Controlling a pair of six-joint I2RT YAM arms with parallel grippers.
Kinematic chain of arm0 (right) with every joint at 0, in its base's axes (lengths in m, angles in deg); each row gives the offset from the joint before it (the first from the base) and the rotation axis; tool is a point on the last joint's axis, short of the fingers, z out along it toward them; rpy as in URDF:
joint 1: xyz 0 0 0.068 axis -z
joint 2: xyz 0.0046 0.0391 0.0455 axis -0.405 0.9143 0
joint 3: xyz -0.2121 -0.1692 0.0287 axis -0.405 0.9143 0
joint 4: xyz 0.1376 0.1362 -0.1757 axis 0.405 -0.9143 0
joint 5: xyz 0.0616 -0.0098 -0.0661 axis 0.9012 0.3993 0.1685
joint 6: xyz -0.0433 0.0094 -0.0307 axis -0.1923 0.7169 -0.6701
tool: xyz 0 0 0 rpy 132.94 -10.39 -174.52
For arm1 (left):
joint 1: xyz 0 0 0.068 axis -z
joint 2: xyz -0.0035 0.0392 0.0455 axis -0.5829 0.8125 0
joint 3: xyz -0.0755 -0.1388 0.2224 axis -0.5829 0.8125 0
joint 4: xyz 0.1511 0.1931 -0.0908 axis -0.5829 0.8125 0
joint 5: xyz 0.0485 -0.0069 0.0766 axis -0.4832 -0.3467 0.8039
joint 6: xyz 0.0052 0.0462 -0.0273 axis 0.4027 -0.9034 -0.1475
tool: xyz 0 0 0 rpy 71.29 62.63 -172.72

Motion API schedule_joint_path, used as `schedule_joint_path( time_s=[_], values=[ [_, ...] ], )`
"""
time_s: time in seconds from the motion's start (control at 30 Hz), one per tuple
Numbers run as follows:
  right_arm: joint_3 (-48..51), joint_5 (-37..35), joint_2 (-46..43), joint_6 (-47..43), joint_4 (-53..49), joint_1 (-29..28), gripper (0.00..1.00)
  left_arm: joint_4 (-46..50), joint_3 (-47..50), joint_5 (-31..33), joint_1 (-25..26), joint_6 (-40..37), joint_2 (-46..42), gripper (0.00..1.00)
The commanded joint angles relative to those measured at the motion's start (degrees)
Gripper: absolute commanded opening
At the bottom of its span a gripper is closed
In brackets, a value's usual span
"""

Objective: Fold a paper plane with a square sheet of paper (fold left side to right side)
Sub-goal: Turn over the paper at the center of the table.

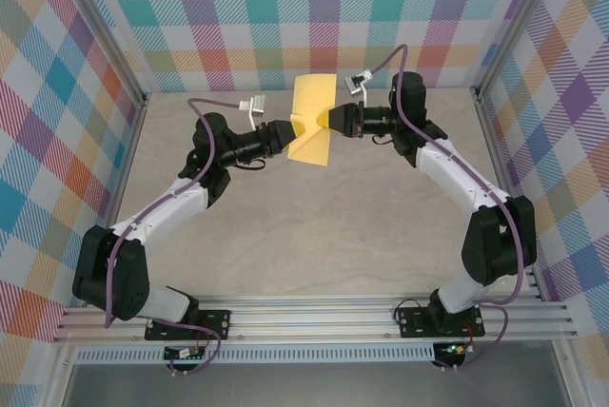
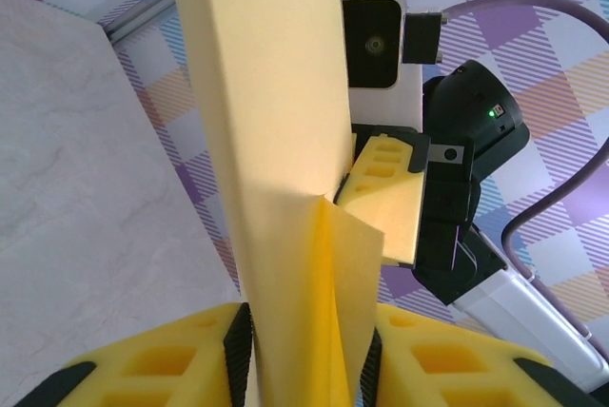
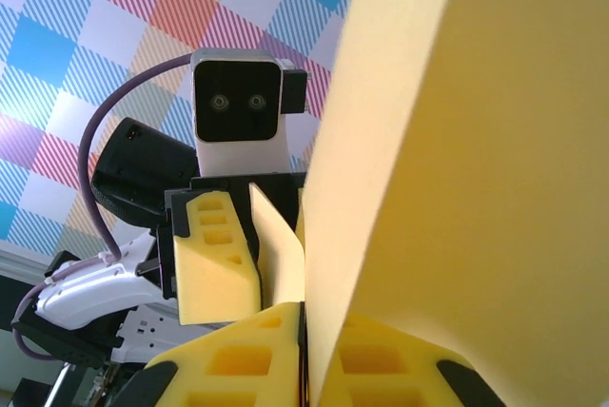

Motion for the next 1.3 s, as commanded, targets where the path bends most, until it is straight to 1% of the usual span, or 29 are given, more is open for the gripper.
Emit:
schedule_joint_path(
  time_s=[0.0, 0.1, 0.2, 0.27, 0.33, 0.37, 0.4, 0.47, 0.5, 0.57, 0.63, 0.7, 0.73, 0.77, 0.8, 0.83, 0.9, 0.97, 1.03, 1.13, 1.27],
  values=[
    [0.98, 0.08, -2.33, -0.37, 1.23, 0.3, 0.1, -3.02, 1.71, 1.12, 0.79, 1.16, -0.96, 0.29],
    [1.13, -0.33, -2.52, -1.31, -0.16, 0.4, 0.11, -2.29, 2.13, 1.72, 0.81, 0.74, -1.38, 0.2],
    [1.39, -1.13, -2.86, -2.53, -1.97, 0.52, 0.17, 0.05, 2.16, 2.41, 0.81, -0.81, -1.88, 0.11],
    [1.31, -2.34, -3.47, -4.43, -4.81, 0.69, 0.23, 2.87, 2.01, 3.07, 0.85, -2.89, -2.41, 0.09],
    [1.14, -4.75, -4.31, -7.72, -9.14, 1.15, 0.32, 7.62, 1.7, 4.36, 0.93, -6.29, -3.45, 0.08],
    [0.7, -6.51, -4.82, -9.88, -12.9, 1.38, 0.36, 10.88, 1.29, 5.15, 1.09, -8.6, -3.98, 0.08],
    [0.21, -9.31, -5.43, -12.47, -17.22, 1.72, 0.39, 16.46, 0.39, 6.58, 1.41, -12.41, -4.87, 0.08],
    [-0.93, -16.99, -6.67, -17.87, -26.55, 2.25, 0.45, 28.98, -1.99, 11.64, 2.82, -21.71, -6.45, 0.08],
    [-1.68, -22.49, -7.24, -20.85, -31.85, 2.32, 0.51, 35.82, -3.39, 16.01, 3.91, -26.49, -7.04, 0.07],
    [-2.55, -33.48, -8.1, -24.24, -39.65, 2.51, 0.58, 46.06, -5.6, 24.27, 6.28, -33.65, -7.64, 0.07],
    [-2.34, -44.41, -8.91, -24.7, -45.55, 3.07, 0.68, 56.04, -7.72, 35.41, 9.32, -38.88, -7.27, 0.05],
    [-0.97, -51.22, -9.54, -23.65, -48.29, 4.62, 0.77, 62.85, -9.65, 46.87, 12.89, -42.05, -5.79, 0.03],
    [0.11, -53.43, -10.02, -23.08, -48.85, 5.47, 0.83, 65.58, -10.57, 53.8, 14.53, -42.8, -4.57, 0.02],
    [1.11, -55.15, -10.53, -22.56, -48.85, 6.05, 0.9, 67.79, -11.45, 58.28, 16.13, -43.18, -3.34, 0.02],
    [2.78, -56.86, -11.25, -22.0, -48.44, 6.59, 0.99, 70.04, -12.44, 63.61, 17.86, -43.24, -1.69, 0.01],
    [3.89, -57.53, -11.7, -21.71, -47.94, 6.97, 1.0, 72.31, -13.56, 68.38, 19.26, -42.54, 0.2, 0.02],
    [6.02, -58.17, -12.4, -20.91, -47.06, 7.81, 1.0, 76.27, -15.99, 75.3, 21.59, -40.65, 4.54, 0.01],
    [7.11, -58.66, -12.66, -19.81, -46.7, 8.48, 1.0, 80.43, -19.12, 80.11, 23.16, -37.81, 9.27, 0.01],
    [7.92, -59.7, -12.69, -18.54, -46.78, 8.85, 1.0, 84.03, -23.09, 82.37, 24.14, -34.99, 14.44, 0.01],
    [8.68, -60.77, -12.56, -17.75, -46.76, 9.16, 1.0, 88.17, -28.91, 82.42, 25.15, -31.4, 22.47, 0.01],
    [8.85, -61.25, -12.3, -17.91, -47.55, 9.35, 1.0, 90.26, -34.79, 78.23, 25.39, -28.59, 29.98, 0.04]
  ],
)
